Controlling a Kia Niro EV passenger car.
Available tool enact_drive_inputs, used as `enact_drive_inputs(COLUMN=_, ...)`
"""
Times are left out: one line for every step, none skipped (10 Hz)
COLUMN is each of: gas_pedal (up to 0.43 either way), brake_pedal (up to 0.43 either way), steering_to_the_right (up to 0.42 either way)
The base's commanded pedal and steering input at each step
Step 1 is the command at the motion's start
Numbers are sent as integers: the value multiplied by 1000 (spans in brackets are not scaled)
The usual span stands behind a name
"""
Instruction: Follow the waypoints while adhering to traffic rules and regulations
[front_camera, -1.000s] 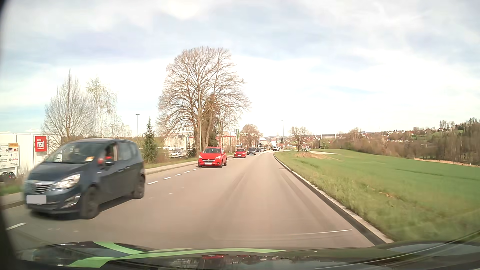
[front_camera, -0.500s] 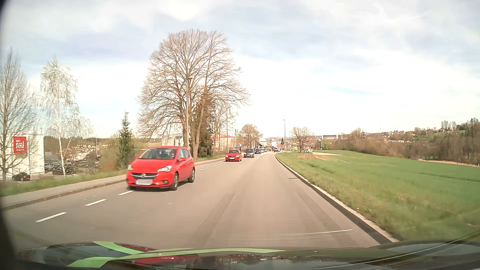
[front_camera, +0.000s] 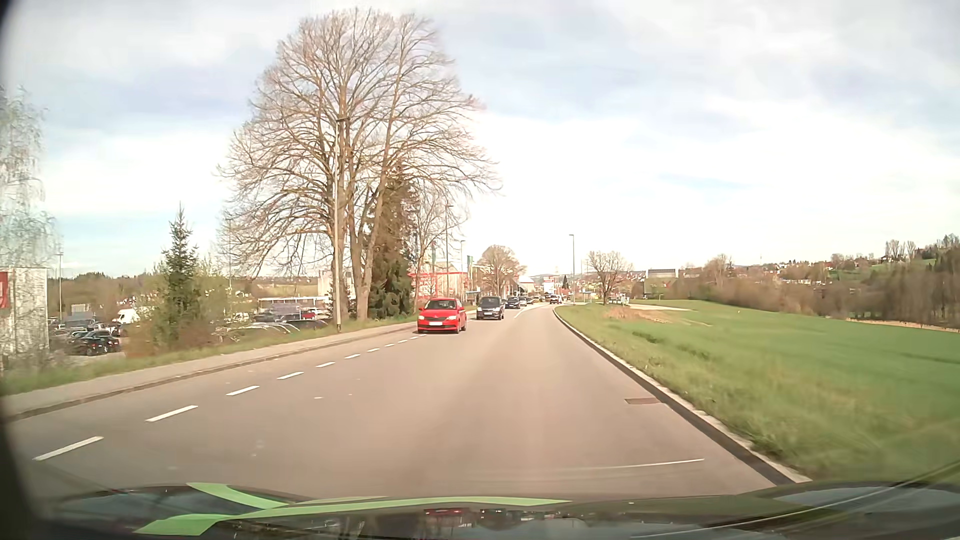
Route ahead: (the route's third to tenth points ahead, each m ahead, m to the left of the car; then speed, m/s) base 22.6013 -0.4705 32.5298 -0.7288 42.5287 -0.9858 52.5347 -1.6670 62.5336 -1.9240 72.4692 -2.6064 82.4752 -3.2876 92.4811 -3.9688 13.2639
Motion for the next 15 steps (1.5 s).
enact_drive_inputs(gas_pedal=0, brake_pedal=0, steering_to_the_right=-1)
enact_drive_inputs(gas_pedal=0, brake_pedal=0, steering_to_the_right=0)
enact_drive_inputs(gas_pedal=0, brake_pedal=0, steering_to_the_right=0)
enact_drive_inputs(gas_pedal=0, brake_pedal=0, steering_to_the_right=1)
enact_drive_inputs(gas_pedal=0, brake_pedal=0, steering_to_the_right=2)
enact_drive_inputs(gas_pedal=0, brake_pedal=0, steering_to_the_right=2)
enact_drive_inputs(gas_pedal=0, brake_pedal=0, steering_to_the_right=2)
enact_drive_inputs(gas_pedal=0, brake_pedal=0, steering_to_the_right=3)
enact_drive_inputs(gas_pedal=0, brake_pedal=0, steering_to_the_right=2)
enact_drive_inputs(gas_pedal=0, brake_pedal=0, steering_to_the_right=3)
enact_drive_inputs(gas_pedal=0, brake_pedal=0, steering_to_the_right=3)
enact_drive_inputs(gas_pedal=0, brake_pedal=0, steering_to_the_right=6)
enact_drive_inputs(gas_pedal=8, brake_pedal=0, steering_to_the_right=9)
enact_drive_inputs(gas_pedal=8, brake_pedal=0, steering_to_the_right=9)
enact_drive_inputs(gas_pedal=8, brake_pedal=0, steering_to_the_right=9)
